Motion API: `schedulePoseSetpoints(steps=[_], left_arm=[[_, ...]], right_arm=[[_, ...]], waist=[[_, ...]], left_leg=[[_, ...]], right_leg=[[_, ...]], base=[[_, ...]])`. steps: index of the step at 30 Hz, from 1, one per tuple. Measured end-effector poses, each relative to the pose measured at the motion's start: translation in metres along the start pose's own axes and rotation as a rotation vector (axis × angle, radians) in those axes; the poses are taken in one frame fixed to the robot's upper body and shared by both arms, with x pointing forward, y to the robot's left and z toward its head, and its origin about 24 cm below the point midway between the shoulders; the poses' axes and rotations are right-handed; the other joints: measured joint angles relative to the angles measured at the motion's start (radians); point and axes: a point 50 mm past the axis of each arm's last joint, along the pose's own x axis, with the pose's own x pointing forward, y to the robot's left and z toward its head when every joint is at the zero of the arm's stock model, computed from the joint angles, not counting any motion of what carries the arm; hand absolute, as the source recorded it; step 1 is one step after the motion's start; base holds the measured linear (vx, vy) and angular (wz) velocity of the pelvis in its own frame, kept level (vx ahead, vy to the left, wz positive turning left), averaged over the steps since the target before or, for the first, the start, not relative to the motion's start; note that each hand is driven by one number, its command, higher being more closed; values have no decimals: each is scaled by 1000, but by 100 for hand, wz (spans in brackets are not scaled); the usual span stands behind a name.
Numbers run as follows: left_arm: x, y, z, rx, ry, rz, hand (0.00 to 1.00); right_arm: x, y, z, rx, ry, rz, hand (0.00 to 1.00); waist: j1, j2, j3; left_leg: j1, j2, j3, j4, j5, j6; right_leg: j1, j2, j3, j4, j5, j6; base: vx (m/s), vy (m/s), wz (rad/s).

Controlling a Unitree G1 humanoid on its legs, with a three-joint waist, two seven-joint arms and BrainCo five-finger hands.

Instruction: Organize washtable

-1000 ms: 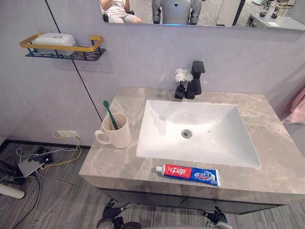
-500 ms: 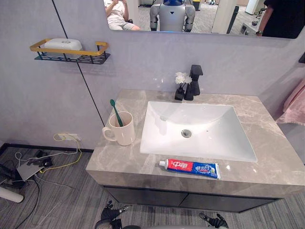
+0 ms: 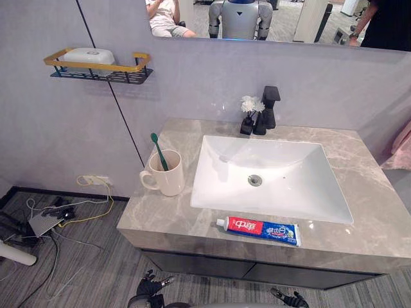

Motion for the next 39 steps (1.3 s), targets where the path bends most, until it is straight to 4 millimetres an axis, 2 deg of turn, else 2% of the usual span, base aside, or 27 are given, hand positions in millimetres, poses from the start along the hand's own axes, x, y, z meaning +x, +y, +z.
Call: schedulePoseSetpoints(steps=[3,6,11,13,15,17,18,19,20,21,23,24,28,33,35,39], left_arm=[[0,2,1,-31,-9,13,0],[-1,16,-4,-87,4,72,0],[-9,50,-18,-212,31,232,0],[-12,70,-7,-232,-24,306,0],[-13,88,13,-232,-110,365,0],[-19,102,51,-215,-275,423,0],[-22,103,63,-211,-326,432,0],[-30,102,86,-203,-441,442,0],[-36,101,98,-207,-502,444,0],[-51,100,119,-211,-634,456,0],[-68,97,137,-230,-751,465,0],[-84,92,152,-250,-856,465,0],[-132,74,188,-241,-1139,509,0],[-175,46,211,-223,-1383,452,0],[-196,20,219,-238,-1502,313,0],[-217,-7,222,-208,-1615,150,0]], right_arm=[[1,-4,2,1,-4,-12,0],[2,-9,3,30,-3,-32,0],[3,-18,8,35,-14,-55,0],[4,-22,9,55,-16,-71,0],[4,-25,11,52,-22,-78,0],[4,-27,15,52,-44,-82,0],[4,-27,15,52,-45,-85,0],[3,-30,11,49,-40,-98,0],[3,-31,11,45,-41,-103,0],[2,-30,15,42,-64,-98,0],[2,-32,16,41,-76,-103,0],[2,-33,17,42,-81,-103,0],[1,-30,16,41,-82,-95,0],[1,-24,13,17,-75,-71,0],[0,-26,9,17,-64,-74,0],[0,-25,1,-11,-33,-51,0]], waist=[[1,7,19],[0,3,22],[4,17,32],[4,17,32],[7,17,33],[15,18,33],[19,19,33],[31,20,34],[32,20,34],[32,21,35],[32,20,34],[32,24,34],[35,40,36],[32,41,35],[31,41,35],[26,43,34]], left_leg=[[11,-3,-18,-8,5,0],[21,-5,-33,-39,24,-3],[27,-6,-48,-65,39,-4],[26,-7,-60,-65,40,-4],[26,-8,-70,-65,40,-5],[20,-11,-86,-64,43,-5],[18,-12,-91,-64,43,-5],[16,-13,-97,-62,44,-5],[14,-13,-100,-61,43,-5],[10,-16,-115,-57,43,-5],[3,-17,-122,-48,43,-6],[-9,-19,-131,-33,39,-6],[-23,-10,-143,8,22,-10],[-27,-6,-142,22,19,-12],[-27,-5,-141,25,19,-12],[-27,-4,-129,40,17,-15]], right_leg=[[20,-1,-20,-6,0,0],[24,-1,-37,-10,0,0],[29,-1,-55,-14,-1,-1],[34,-1,-69,-13,-2,-3],[39,0,-78,-13,-4,-4],[41,-2,-97,-8,-10,-5],[41,-2,-102,-6,-12,-5],[41,-2,-109,-3,-16,-6],[42,-2,-112,-1,-18,-7],[45,-3,-127,3,-22,-8],[46,-3,-133,6,-23,-9],[46,-3,-145,8,-24,-9],[49,0,-155,25,-26,-11],[49,6,-150,29,-30,-14],[49,7,-144,31,-30,-14],[46,11,-123,36,-30,-14]], base=[[-20,-28,18],[-22,-35,16],[-17,-24,10],[-12,-22,16],[-13,-17,15],[-18,-18,20],[-14,-22,24],[-4,-14,16],[2,-23,25],[7,-19,23],[9,-11,21],[4,-6,22],[-11,-5,11],[-60,-11,-1],[-68,-2,-2],[-49,14,-10]])
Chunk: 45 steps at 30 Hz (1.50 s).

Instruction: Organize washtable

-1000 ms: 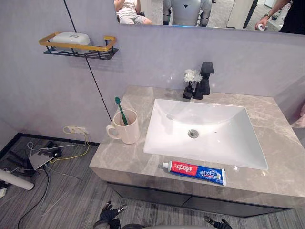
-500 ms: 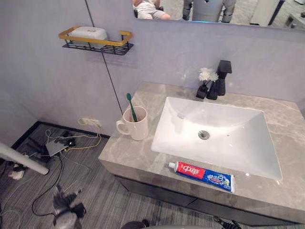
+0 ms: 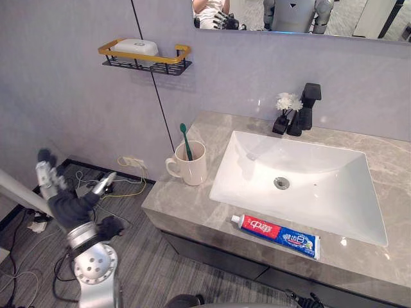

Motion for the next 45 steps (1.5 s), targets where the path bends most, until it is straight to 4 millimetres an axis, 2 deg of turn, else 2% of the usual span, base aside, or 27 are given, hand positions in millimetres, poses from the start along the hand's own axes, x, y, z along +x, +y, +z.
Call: schedulePoseSetpoints(steps=[3,4,10,14,19,26,31,36,41,45], left_arm=[[-4,-17,9,-37,-36,-116,0],[-4,-20,11,-28,-49,-151,0],[-11,-38,17,-34,-91,-342,0],[-17,-49,20,-30,-116,-467,0],[-27,-66,24,4,-174,-669,0],[-42,-86,9,78,-188,-898,0],[-55,-105,-3,107,-185,-1031,0],[-58,-120,-14,145,-200,-1107,0],[-65,-129,-46,268,-132,-1199,0],[-69,-131,-58,316,-108,-1245,0]], right_arm=[[-1,0,-4,-30,14,9,0],[0,0,-4,-35,15,10,0],[1,-3,-3,-75,12,13,0],[1,-4,0,-84,6,11,0],[2,-7,0,-89,4,8,0],[2,-7,1,-91,4,23,0],[3,-12,5,-96,-7,13,0],[4,-13,7,-97,-13,11,0],[5,-15,15,-97,-42,7,0],[6,-14,22,-93,-64,6,0]], waist=[[-11,0,0],[-24,-1,-1],[-30,10,-15],[-53,16,-24],[-55,19,-31],[-57,24,-42],[-79,22,-43],[-99,22,-42],[-113,26,-38],[-118,31,-17]], left_leg=[[0,3,2,4,0,0],[0,5,4,5,0,0],[1,15,30,2,0,-1],[3,15,37,2,0,-1],[11,17,43,-3,1,-1],[14,16,44,-9,5,-3],[21,16,44,-33,14,-3],[22,16,46,-40,15,-3],[36,17,51,-87,31,-6],[37,16,51,-106,35,-5]], right_leg=[[-1,3,4,0,0,0],[-1,5,6,0,1,-1],[-17,9,34,-1,7,-3],[-17,10,44,0,11,-2],[-17,10,52,0,12,-2],[-17,8,52,0,13,-2],[-20,8,52,-1,13,-2],[-22,9,52,-11,13,-2],[-22,10,50,-33,17,-5],[-26,10,48,-43,18,-5]], base=[[-43,-3,-3],[-35,-5,-3],[-27,1,-13],[-13,8,-5],[-28,4,-4],[-3,1,-1],[0,0,0],[0,0,0],[4,-5,-3],[43,-10,0]])
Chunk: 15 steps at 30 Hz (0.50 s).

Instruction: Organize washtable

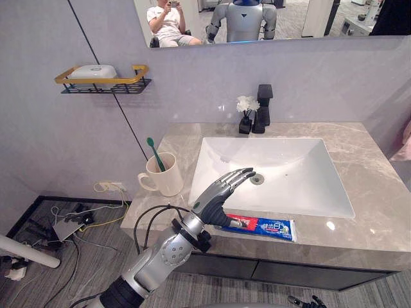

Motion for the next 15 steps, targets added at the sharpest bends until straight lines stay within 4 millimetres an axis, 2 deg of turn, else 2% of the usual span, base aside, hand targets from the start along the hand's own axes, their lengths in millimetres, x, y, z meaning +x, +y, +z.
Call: schedulePoseSetpoints(steps=[3,4,8,15], left_arm=[[2,-3,-5,32,18,-26,0],[5,-2,-4,45,6,-27,0],[12,-2,-3,64,-11,-35,0],[10,-10,-9,74,17,-66,0]], right_arm=[[1,3,6,6,-14,6,0],[2,4,8,7,-18,9,0],[3,8,16,15,-40,15,0],[4,7,16,21,-41,10,0]], waist=[[-14,0,26],[-14,-7,36],[-19,-6,46],[-20,-5,50]], left_leg=[[-2,-1,-3,-2,0,0],[-2,-2,-5,-2,0,0],[-2,-2,-8,-2,0,0],[-1,-3,-8,-1,0,0]], right_leg=[[2,0,-3,-6,0,0],[5,0,-6,-8,0,0],[7,0,-9,-10,1,-2],[7,-3,-9,-9,3,-5]], base=[[51,-11,1],[45,-17,4],[19,-8,1],[-4,-1,0]])
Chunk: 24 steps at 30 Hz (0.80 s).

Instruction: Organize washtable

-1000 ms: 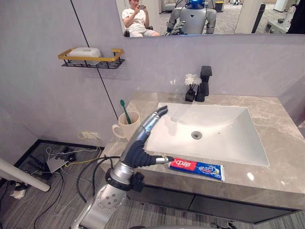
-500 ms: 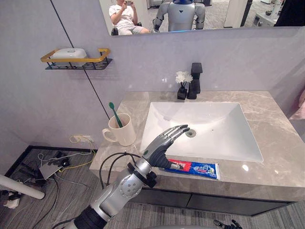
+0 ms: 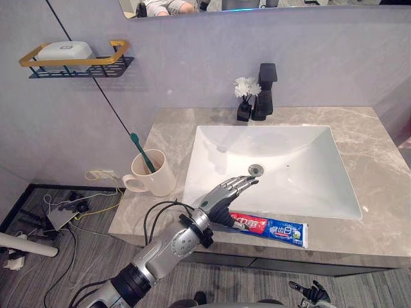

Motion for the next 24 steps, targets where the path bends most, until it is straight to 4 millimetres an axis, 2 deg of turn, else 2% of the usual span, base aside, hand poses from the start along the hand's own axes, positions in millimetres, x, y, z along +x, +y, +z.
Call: schedulePoseSetpoints(steps=[5,24], left_arm=[[-2,-10,-2,3,14,-35,0],[-4,-11,2,-40,10,-37,0]], right_arm=[[0,0,0,-2,3,0,0],[0,3,2,-39,-2,14,0]], waist=[[-2,8,14],[-18,12,19]], left_leg=[[4,1,2,0,0,0],[8,2,6,-4,0,0]], right_leg=[[0,0,3,2,1,-1],[0,0,10,0,3,0]], base=[[-60,-4,-2],[-8,-1,-1]])
